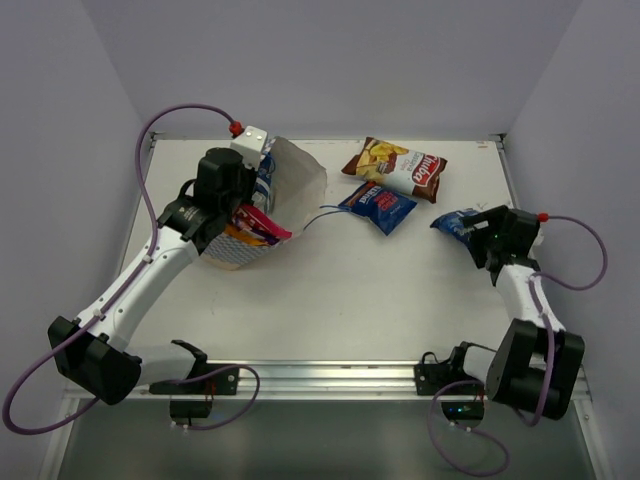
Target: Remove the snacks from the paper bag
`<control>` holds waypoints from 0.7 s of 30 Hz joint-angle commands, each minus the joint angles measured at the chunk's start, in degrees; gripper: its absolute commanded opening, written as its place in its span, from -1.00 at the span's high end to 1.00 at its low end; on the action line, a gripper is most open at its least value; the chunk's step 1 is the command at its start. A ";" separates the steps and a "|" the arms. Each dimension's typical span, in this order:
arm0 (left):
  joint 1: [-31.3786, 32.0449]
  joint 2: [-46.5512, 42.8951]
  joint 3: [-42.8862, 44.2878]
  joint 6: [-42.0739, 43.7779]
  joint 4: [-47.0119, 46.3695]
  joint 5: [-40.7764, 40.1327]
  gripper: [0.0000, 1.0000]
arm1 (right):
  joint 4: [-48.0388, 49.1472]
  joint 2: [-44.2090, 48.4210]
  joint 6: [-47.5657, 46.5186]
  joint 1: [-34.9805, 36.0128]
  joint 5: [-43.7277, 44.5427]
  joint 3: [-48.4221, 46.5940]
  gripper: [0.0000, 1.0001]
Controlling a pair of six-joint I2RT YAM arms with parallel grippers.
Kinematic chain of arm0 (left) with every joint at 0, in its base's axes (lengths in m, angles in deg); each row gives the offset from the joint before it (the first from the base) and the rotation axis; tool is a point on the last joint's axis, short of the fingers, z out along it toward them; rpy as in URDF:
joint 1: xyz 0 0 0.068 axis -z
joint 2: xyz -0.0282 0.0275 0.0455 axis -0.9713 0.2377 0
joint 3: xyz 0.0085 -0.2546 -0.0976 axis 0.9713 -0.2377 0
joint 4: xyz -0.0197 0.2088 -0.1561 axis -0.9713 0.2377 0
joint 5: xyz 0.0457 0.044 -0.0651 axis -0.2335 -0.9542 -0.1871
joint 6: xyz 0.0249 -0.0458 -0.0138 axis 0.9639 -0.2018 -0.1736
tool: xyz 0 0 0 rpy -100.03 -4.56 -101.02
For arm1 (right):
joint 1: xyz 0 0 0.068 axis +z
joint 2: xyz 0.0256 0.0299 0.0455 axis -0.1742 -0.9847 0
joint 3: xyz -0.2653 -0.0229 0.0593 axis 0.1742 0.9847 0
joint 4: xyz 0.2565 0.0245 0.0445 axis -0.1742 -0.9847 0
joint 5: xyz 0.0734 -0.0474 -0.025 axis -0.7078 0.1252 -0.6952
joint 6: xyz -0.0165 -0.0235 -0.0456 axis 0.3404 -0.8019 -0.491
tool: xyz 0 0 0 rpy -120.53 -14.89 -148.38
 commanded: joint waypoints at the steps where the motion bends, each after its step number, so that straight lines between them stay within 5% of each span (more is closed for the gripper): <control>1: -0.37 -1.26 -0.07 -0.30 -1.02 1.42 1.00 | -12.37 10.83 -0.02 -0.10 7.39 -1.60 -0.75; 3: -0.37 -1.25 -0.16 -0.30 -0.94 1.85 1.00 | -18.07 14.80 -0.36 -0.10 10.64 -2.83 -0.98; 11: -0.37 -1.34 0.28 -0.22 0.11 2.12 1.00 | -20.32 24.40 -7.38 6.03 6.27 -9.77 -0.98; 17: -0.37 -2.13 1.60 -0.57 0.56 2.21 1.00 | -15.57 20.55 -10.30 33.44 12.58 -20.58 -0.98; 21: -0.37 -2.22 2.21 -1.27 0.73 2.73 1.00 | -10.57 7.49 -9.60 48.19 15.31 -30.14 -0.98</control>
